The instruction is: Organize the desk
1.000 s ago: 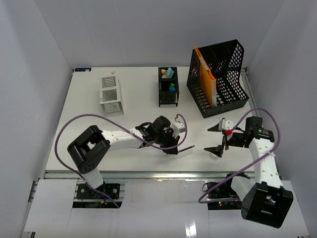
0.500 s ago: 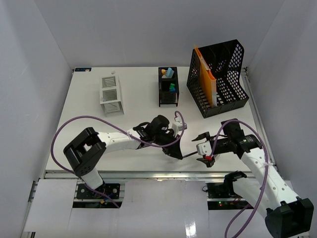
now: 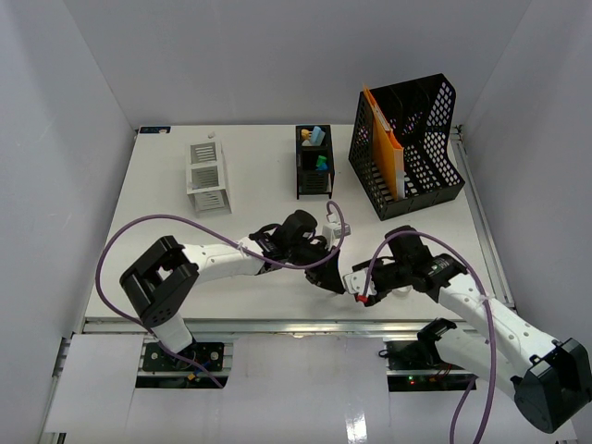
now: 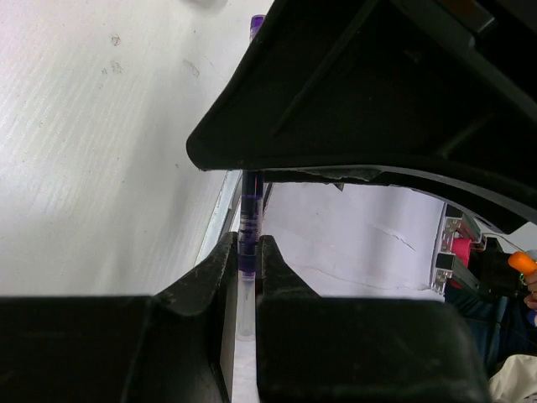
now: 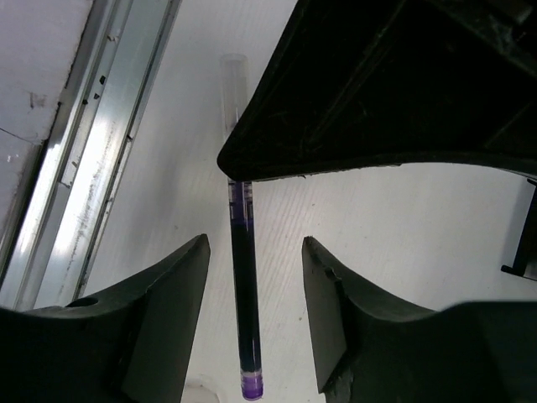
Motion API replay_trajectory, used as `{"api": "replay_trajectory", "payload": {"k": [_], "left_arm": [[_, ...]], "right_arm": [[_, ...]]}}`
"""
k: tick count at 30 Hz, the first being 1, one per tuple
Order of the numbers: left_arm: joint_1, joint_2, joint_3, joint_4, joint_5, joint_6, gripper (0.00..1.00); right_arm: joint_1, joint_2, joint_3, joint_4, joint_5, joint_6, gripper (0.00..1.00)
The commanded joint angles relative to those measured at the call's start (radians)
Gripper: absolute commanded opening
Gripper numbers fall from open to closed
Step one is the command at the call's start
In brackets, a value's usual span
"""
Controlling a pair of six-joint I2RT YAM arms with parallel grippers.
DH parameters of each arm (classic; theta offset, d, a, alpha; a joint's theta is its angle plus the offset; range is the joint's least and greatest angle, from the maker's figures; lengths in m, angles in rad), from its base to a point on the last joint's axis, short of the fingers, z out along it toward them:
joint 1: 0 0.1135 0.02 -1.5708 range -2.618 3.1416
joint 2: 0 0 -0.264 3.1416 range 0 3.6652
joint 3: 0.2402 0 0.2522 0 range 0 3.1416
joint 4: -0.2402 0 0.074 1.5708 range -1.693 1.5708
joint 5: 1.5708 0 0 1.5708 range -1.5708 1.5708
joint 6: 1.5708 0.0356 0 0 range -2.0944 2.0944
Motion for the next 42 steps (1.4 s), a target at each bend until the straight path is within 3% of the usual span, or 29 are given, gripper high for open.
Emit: {"api": "replay_trajectory", "payload": {"k": [1,3,7,10,13,16,18,22,25,28,33,37,42], "left_arm": [[0.008,-0.044,-0.007,0.03,0.007,-0.017,0.0],[0.008,-0.052,-0.012,0.033,-0.012,-0.023,0.0],[0.013,-0.07,-0.018,0.059,-0.035,-0.034,0.0],[0.02,-0.077,-0.018,0.073,-0.049,-0.042,0.0],[0.036,-0.09,-0.022,0.091,-0.071,-0.059,0.04],[0.05,-0.115,-0.024,0.099,-0.114,-0.073,0.38],[0.051,-0.144,-0.028,0.105,-0.166,-0.07,0.56],[0.059,-0.238,-0.064,0.153,-0.294,-0.049,0.71],[0.06,-0.368,-0.139,0.235,-0.392,-0.045,0.75],[0.059,-0.481,-0.314,0.408,-0.495,-0.086,0.76],[0.054,-0.681,-0.731,0.917,-0.675,-0.255,0.8],[0.033,-0.612,-0.801,1.149,-0.738,-0.283,0.79],[0.022,-0.424,-0.779,1.371,-0.729,-0.273,0.79]], "right_arm": [[0.017,0.002,0.005,0.05,0.046,0.064,0.47],[0.023,0.013,0.011,0.044,0.051,0.074,0.34],[0.036,0.037,0.021,0.03,0.058,0.083,0.18],[0.046,0.038,0.023,0.031,0.053,0.086,0.09],[0.047,0.029,0.02,0.035,0.045,0.092,0.08],[0.047,0.021,0.017,0.048,0.036,0.12,0.08],[0.048,0.015,0.013,0.058,0.027,0.134,0.08],[0.046,0.009,0.014,0.064,0.018,0.171,0.08],[0.042,0.007,0.019,0.074,0.017,0.215,0.08],[0.01,0.006,0.032,0.106,-0.009,0.305,0.08],[-0.026,0.021,0.09,0.19,-0.03,0.535,0.08],[-0.04,0.053,0.154,0.229,-0.02,0.669,0.08],[-0.071,0.1,0.206,0.294,0.01,0.851,0.08]]}}
